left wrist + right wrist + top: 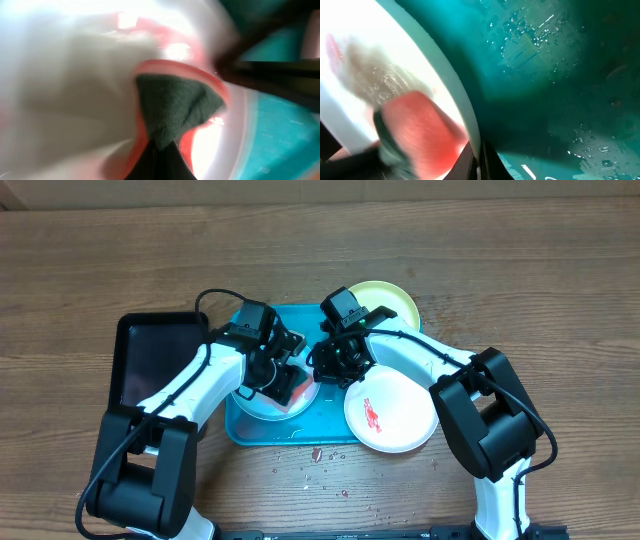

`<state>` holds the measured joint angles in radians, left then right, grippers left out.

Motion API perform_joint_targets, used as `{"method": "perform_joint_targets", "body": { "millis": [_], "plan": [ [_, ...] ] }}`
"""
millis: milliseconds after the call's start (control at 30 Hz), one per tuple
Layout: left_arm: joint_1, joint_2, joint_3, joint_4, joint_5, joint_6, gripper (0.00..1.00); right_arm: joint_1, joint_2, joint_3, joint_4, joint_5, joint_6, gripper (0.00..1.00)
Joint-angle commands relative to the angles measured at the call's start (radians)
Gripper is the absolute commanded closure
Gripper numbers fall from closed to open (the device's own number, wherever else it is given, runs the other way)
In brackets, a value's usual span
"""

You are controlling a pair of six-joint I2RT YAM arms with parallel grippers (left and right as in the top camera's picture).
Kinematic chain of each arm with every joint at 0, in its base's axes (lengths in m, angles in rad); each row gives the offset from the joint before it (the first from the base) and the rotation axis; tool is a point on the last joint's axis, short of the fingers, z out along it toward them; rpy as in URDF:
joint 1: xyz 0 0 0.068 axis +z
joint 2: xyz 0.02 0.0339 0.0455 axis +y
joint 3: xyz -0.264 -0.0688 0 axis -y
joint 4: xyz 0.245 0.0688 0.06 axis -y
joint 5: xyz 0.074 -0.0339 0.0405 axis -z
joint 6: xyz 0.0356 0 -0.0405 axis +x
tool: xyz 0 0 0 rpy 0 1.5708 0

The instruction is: Clean dirty plates on tray and stack at the side

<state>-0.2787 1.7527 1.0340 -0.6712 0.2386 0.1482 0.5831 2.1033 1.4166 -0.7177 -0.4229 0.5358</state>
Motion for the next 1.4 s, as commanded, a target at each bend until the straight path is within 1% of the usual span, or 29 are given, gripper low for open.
{"method": "perform_joint_targets", "body": {
  "millis": [0,67,133,200,267,300,367,400,500,633,767,833,900,967,1000,1100,1133,1300,1367],
  "plan": [
    [0.023,0.008,0.001,0.020,-0.375,-0.154,0.96,-0.003,0.001,0.003,0.004,0.003,-0.010,0.96],
    [0.023,0.008,0.001,0.046,-0.489,-0.237,0.96,-0.003,0.001,0.003,0.004,0.003,-0.010,0.96],
    [0.023,0.008,0.001,0.095,-0.533,-0.289,0.96,-0.003,0.001,0.003,0.005,0.004,-0.010,0.96],
    [0.023,0.008,0.006,0.136,-0.516,-0.299,0.96,-0.003,0.001,0.003,0.004,0.013,-0.009,0.96],
    [0.023,0.008,0.044,0.132,-0.443,-0.303,0.96,-0.003,0.001,0.003,0.002,0.020,-0.009,0.96],
    [0.023,0.007,0.127,0.067,-0.351,-0.302,0.96,-0.003,0.001,0.003,0.001,0.028,-0.009,0.96],
    [0.023,0.007,0.200,-0.003,-0.302,-0.302,0.96,-0.003,0.001,0.003,0.001,0.029,-0.009,0.96],
    [0.023,0.007,0.292,-0.096,-0.280,-0.302,0.96,-0.003,0.001,0.003,0.001,0.029,-0.009,0.96],
    [0.023,0.007,0.402,-0.204,-0.273,-0.302,0.96,-0.003,0.001,0.003,0.000,0.029,-0.009,0.96],
    [0.023,0.007,0.488,-0.282,-0.271,-0.302,0.96,-0.003,-0.012,0.005,-0.013,0.029,-0.009,0.96],
    [0.024,0.007,0.502,-0.290,-0.270,-0.303,0.96,-0.002,-0.048,0.005,-0.044,0.066,-0.008,0.96],
    [0.024,0.007,0.499,-0.293,-0.270,-0.302,0.96,0.003,-0.089,0.005,-0.075,0.127,-0.009,0.96],
    [0.024,0.007,0.498,-0.298,-0.270,-0.302,0.96,0.019,-0.164,0.005,-0.123,0.246,-0.008,0.96],
    [0.023,0.007,0.498,-0.297,-0.270,-0.303,0.96,0.034,-0.205,0.005,-0.148,0.319,-0.005,0.96],
    [0.027,0.007,0.499,-0.296,-0.270,-0.318,0.96,0.057,-0.258,0.005,-0.183,0.426,0.014,0.96],
    [0.060,0.007,0.499,-0.296,-0.266,-0.399,0.96,0.099,-0.327,0.005,-0.229,0.559,0.018,0.96],
    [0.086,0.007,0.499,-0.295,-0.237,-0.408,0.96,0.115,-0.347,0.005,-0.246,0.607,0.018,0.96],
    [0.171,0.007,0.498,-0.304,-0.159,-0.408,0.96,0.150,-0.376,0.011,-0.335,0.796,0.096,0.96],
    [0.182,0.007,0.498,-0.306,-0.159,-0.408,0.96,0.159,-0.376,0.032,-0.378,0.840,0.124,0.96]
  ]
}}
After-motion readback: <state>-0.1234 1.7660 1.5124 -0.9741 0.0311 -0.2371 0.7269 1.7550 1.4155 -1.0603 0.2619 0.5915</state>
